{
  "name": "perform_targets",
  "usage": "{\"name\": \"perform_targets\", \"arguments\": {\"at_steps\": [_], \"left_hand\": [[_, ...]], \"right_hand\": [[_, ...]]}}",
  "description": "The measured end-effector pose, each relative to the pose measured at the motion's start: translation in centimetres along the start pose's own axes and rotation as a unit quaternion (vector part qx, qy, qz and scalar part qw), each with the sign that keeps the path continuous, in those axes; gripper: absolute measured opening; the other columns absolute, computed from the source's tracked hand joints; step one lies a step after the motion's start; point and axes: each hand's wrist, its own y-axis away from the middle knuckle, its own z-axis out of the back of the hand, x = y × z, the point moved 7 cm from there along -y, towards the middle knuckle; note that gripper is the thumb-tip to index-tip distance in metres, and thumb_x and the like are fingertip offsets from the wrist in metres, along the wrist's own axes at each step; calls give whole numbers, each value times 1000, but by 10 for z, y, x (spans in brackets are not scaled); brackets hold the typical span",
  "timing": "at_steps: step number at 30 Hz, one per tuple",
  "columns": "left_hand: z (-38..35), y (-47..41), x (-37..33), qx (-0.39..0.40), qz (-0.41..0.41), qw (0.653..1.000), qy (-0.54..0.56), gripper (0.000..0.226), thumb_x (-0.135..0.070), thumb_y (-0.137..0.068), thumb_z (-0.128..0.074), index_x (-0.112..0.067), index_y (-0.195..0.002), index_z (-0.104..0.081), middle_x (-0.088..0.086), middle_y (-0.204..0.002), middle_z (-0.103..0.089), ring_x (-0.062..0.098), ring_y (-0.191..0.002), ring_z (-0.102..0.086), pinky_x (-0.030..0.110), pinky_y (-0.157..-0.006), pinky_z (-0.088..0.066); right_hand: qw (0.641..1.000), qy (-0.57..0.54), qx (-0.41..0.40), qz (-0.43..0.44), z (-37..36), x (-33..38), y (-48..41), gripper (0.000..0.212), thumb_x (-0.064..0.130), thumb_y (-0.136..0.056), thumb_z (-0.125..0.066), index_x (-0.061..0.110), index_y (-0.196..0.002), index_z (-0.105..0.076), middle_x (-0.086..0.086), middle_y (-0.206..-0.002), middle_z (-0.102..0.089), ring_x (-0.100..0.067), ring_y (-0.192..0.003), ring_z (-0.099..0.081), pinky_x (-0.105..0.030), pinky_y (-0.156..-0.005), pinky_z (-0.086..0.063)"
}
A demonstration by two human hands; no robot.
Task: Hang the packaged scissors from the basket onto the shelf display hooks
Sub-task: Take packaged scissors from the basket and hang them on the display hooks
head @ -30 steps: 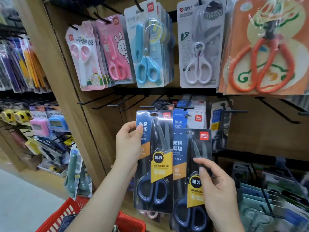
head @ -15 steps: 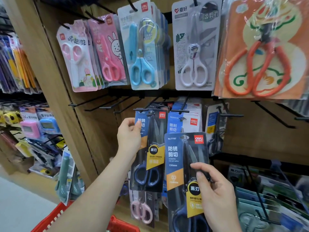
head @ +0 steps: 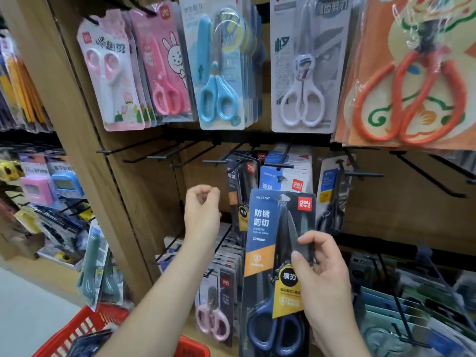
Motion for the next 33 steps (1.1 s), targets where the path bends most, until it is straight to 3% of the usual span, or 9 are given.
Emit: {"name": "perform_targets", "arguments": {"at_steps": [4,6,9,13,18,23,25,28,33], "left_hand": [[-12,60,1,197,25,980,9,24,-34,-101,-50,-20,-109,-67,4,-99,-76,18,-87,-73,36,-78,-58],[-7,66,-2,187,-12,982,-2,20,-28,-100,-53,-22,-112,-67,2,-102,-77,20,-94,-74,47,-87,-58],[10,55,-11,122,-50,991,-3,18,-24,-101,-52,-23,-112,-66,2,-103,-76,23,-98,-72,54,-90,-56],[22,35,-23,91,-76,993,-28,14,-24,-101,-53,-24,-106,-66,3,-102,-74,24,-98,-71,56,-89,-56],[18,15,-30,75,-82,993,-35,12,-22,-101,-54,-22,-102,-66,3,-99,-75,22,-95,-72,49,-86,-58],[7,2,-30,90,-62,992,-66,10,-22,-100,-56,-18,-102,-65,3,-98,-75,22,-93,-72,45,-84,-59],[2,-2,-24,105,-27,992,-66,11,-26,-99,-58,-18,-106,-63,5,-100,-74,23,-92,-72,48,-87,-58],[-1,-4,-21,120,3,992,-42,30,-27,-97,-62,-24,-125,-51,4,-98,-74,24,-92,-73,53,-88,-57],[12,20,-2,204,-47,975,-70,65,-3,-92,-65,-48,-132,-39,9,-103,-68,25,-92,-73,47,-80,-61]], "right_hand": [[1000,-2,18,13,-19,1,-1,43,-10,-88,-59,32,-92,-54,-6,-104,-63,-19,-97,-64,-32,-81,-54],[999,-3,34,13,-29,5,2,47,-9,-88,-59,37,-93,-53,-7,-109,-62,-19,-96,-66,-36,-81,-55],[997,-24,69,-34,-39,4,3,39,1,-93,-59,37,-106,-52,0,-107,-61,-2,-78,-68,-22,-66,-54],[984,18,148,-100,-57,-7,5,34,22,-97,-58,41,-123,-50,3,-97,-71,-6,-87,-70,-24,-73,-55],[968,5,200,-150,-70,-10,9,42,12,-97,-57,36,-129,-45,4,-109,-74,-3,-93,-72,-17,-72,-56],[962,56,231,-136,-67,-12,13,44,5,-96,-57,43,-119,-54,5,-107,-75,-12,-106,-69,-41,-99,-53],[959,87,234,-136,-67,-14,13,47,5,-97,-55,49,-112,-55,9,-103,-76,-15,-101,-70,-45,-97,-53],[960,120,212,-136,-62,-15,9,40,4,-97,-52,43,-106,-57,10,-92,-77,-17,-80,-72,-37,-73,-56],[966,153,163,-132,-57,-19,2,32,6,-98,-52,37,-105,-56,11,-87,-77,-4,-84,-73,-36,-82,-59]]}}
